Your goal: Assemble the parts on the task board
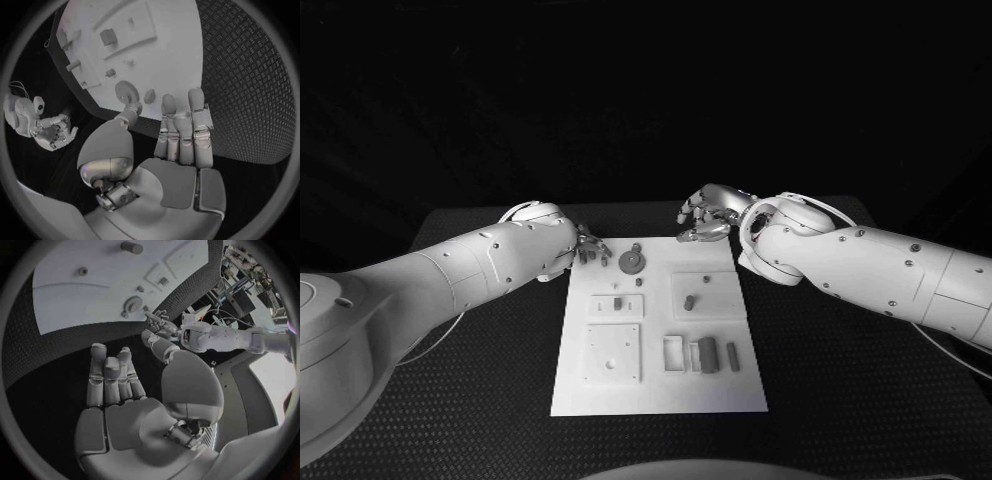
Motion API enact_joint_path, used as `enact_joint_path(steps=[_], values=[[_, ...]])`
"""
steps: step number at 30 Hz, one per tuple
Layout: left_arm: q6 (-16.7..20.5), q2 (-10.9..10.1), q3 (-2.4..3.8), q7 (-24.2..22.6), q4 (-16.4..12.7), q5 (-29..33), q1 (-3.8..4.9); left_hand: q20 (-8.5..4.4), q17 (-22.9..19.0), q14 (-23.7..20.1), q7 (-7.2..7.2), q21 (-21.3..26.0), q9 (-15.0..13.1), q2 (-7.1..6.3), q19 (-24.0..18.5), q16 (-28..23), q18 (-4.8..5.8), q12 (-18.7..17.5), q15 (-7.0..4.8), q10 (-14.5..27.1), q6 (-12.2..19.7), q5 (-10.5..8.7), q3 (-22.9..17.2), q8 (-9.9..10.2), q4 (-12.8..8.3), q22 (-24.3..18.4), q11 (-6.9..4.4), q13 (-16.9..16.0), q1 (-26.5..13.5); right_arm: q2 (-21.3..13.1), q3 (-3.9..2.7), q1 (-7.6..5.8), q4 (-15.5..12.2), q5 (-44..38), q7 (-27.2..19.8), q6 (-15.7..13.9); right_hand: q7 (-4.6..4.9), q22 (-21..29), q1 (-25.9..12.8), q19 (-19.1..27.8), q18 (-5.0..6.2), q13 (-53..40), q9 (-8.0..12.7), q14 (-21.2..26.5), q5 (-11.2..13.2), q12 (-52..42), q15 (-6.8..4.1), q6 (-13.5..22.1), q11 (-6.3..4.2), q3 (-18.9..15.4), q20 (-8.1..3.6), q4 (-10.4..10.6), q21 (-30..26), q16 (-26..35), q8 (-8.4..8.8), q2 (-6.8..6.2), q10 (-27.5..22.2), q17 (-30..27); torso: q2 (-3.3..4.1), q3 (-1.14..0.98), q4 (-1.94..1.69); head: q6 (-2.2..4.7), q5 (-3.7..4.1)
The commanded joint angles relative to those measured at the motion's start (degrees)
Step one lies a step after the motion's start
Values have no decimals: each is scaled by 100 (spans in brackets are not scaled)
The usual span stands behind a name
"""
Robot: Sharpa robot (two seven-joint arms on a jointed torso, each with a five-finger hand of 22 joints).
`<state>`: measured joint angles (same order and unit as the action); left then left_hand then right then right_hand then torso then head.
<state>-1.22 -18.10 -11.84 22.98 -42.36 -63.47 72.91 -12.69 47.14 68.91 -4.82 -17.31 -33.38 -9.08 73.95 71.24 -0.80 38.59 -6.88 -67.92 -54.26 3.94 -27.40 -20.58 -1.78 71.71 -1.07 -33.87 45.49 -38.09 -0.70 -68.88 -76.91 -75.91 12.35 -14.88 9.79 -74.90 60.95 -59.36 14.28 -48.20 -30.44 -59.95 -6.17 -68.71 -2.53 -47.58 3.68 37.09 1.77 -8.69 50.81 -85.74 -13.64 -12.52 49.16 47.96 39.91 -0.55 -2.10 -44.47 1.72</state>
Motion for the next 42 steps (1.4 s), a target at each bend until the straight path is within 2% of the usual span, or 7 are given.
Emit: enact_joint_path(steps=[1,8,13,19,20,24,42], values=[[-67,41,2,-96,11,-32,-23,-7,18,82,-49,2,-13,121,75,35,-91,-20,-50,-71,-42,-13,44,2,-18,27,-3,9,18,4,-2,-1,-11,-10,-26,50,28,-96,-6,7,72,8,7,21,18,-40,11,7,4,-1,-8,37,-19,-23,-32,44,-53,-4,-4,-2,-4,-6,4],[-87,74,3,-121,54,7,-69,-26,38,120,-21,-18,-19,244,108,56,-90,-28,-75,-130,-136,-5,116,-1,-94,76,-28,21,77,6,-2,-1,-12,-10,-26,51,28,-96,-5,6,72,8,8,20,18,-41,11,7,4,-1,-8,38,-18,-24,-33,44,-53,-4,-1,-1,-2,-19,10],[-53,89,3,-128,73,7,-83,-29,41,124,-17,-18,-19,261,110,56,-89,-34,-79,-137,-151,0,131,2,-104,84,-32,25,79,8,-2,-1,-13,-11,-24,54,28,-96,-4,6,72,9,8,20,18,-42,11,7,4,0,-8,37,-18,-24,-34,44,-53,-4,-1,-3,-4,-20,24],[-46,98,4,-135,97,31,-83,-36,46,129,-9,-15,-17,347,113,55,-85,-48,-87,-153,-182,8,151,13,-142,103,-39,35,111,1,-2,-2,-24,-11,-17,69,28,-96,-3,6,72,10,9,20,18,-43,12,7,4,0,-9,38,-18,-25,-35,44,-52,-5,2,0,-4,-23,22],[-39,96,4,-138,95,53,-84,-38,50,131,-8,-12,-17,408,112,54,-81,-56,-88,-158,-197,-21,160,19,-176,112,-43,40,142,3,-2,-2,-23,-11,-18,68,28,-96,-3,6,72,10,10,20,18,-43,12,7,4,0,-9,38,-18,-25,-35,44,-52,-5,2,-2,-5,-25,23],[-30,102,5,-149,87,90,-84,-45,57,140,3,-11,-21,517,121,54,-77,-67,-96,-181,-244,-57,162,20,-243,133,-50,48,223,20,-2,-2,-11,-11,-19,74,28,-96,-3,6,72,10,10,20,18,-44,12,7,4,0,-9,39,-18,-25,-36,44,-52,-5,-2,-2,-8,-31,25],[58,99,6,-139,75,242,-87,-70,89,193,37,-8,-50,730,181,73,-54,-118,-126,-279,-392,-70,137,14,-464,199,-82,80,557,32,-2,-2,4,-11,-13,104,28,-96,-3,6,72,12,13,20,18,-46,12,9,4,0,-9,41,-18,-26,-38,45,-53,-6,-2,0,-8,-42,25]])
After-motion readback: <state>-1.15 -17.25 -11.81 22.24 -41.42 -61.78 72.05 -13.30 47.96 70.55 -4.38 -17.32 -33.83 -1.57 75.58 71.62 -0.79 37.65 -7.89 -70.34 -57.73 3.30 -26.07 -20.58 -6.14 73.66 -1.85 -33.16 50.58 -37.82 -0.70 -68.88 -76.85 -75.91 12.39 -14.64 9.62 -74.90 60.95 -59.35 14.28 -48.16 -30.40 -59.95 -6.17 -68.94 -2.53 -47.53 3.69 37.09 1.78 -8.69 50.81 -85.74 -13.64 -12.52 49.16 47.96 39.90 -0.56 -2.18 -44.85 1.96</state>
